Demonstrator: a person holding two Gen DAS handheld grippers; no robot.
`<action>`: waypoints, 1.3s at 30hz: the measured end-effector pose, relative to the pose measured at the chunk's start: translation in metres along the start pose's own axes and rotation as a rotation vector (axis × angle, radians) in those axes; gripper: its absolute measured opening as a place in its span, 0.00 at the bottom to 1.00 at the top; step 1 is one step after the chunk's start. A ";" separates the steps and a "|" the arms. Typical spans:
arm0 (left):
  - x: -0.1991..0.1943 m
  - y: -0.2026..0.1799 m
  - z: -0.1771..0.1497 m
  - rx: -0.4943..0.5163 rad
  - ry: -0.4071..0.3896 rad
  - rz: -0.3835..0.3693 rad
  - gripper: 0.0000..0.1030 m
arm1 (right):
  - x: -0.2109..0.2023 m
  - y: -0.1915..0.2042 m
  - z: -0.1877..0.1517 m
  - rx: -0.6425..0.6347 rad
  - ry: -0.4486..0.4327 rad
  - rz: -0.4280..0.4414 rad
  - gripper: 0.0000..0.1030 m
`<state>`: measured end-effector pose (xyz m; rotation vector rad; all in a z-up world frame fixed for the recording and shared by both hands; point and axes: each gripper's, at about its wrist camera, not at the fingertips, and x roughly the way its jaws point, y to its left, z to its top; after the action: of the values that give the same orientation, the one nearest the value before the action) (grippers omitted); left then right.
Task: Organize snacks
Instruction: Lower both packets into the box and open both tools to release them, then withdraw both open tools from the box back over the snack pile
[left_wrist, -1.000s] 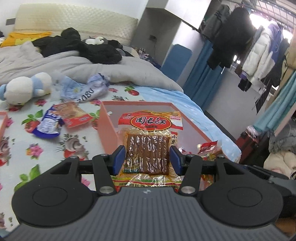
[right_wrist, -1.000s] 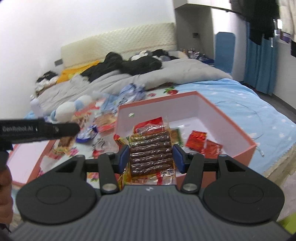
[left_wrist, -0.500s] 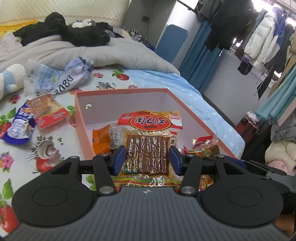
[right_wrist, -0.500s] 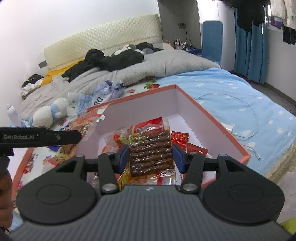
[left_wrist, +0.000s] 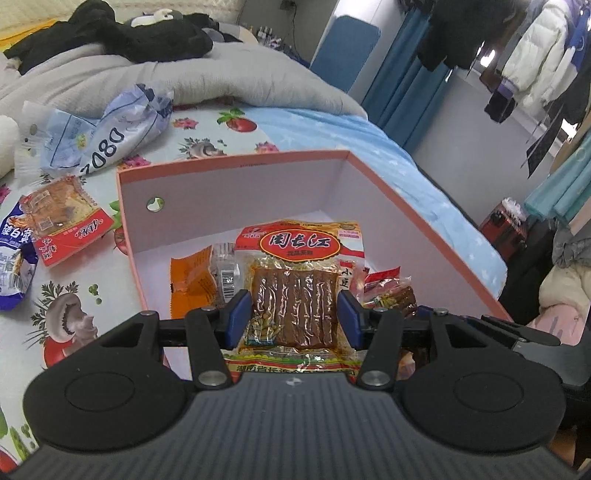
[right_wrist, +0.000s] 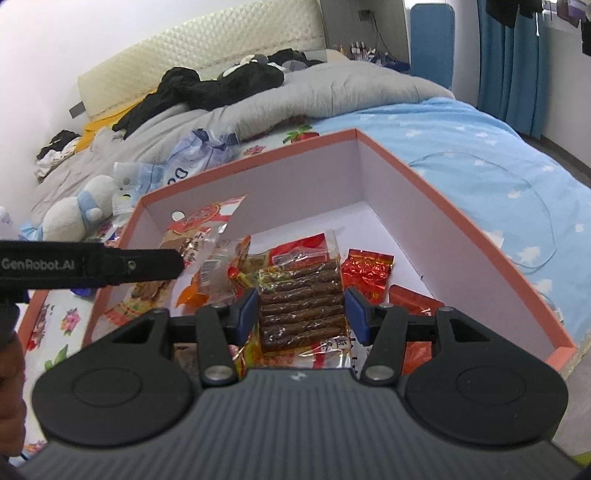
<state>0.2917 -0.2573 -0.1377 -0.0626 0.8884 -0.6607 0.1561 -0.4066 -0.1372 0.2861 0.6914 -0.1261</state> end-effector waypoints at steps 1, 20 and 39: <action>0.001 0.000 0.001 0.004 0.004 0.005 0.56 | 0.002 -0.001 0.000 0.005 0.008 -0.003 0.54; -0.134 -0.015 -0.032 0.000 -0.135 0.071 0.71 | -0.085 0.026 -0.009 0.015 -0.088 0.052 0.71; -0.262 0.002 -0.123 -0.113 -0.232 0.176 0.71 | -0.155 0.087 -0.046 -0.106 -0.133 0.186 0.71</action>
<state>0.0850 -0.0828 -0.0340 -0.1576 0.6979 -0.4285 0.0282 -0.3065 -0.0520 0.2367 0.5347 0.0686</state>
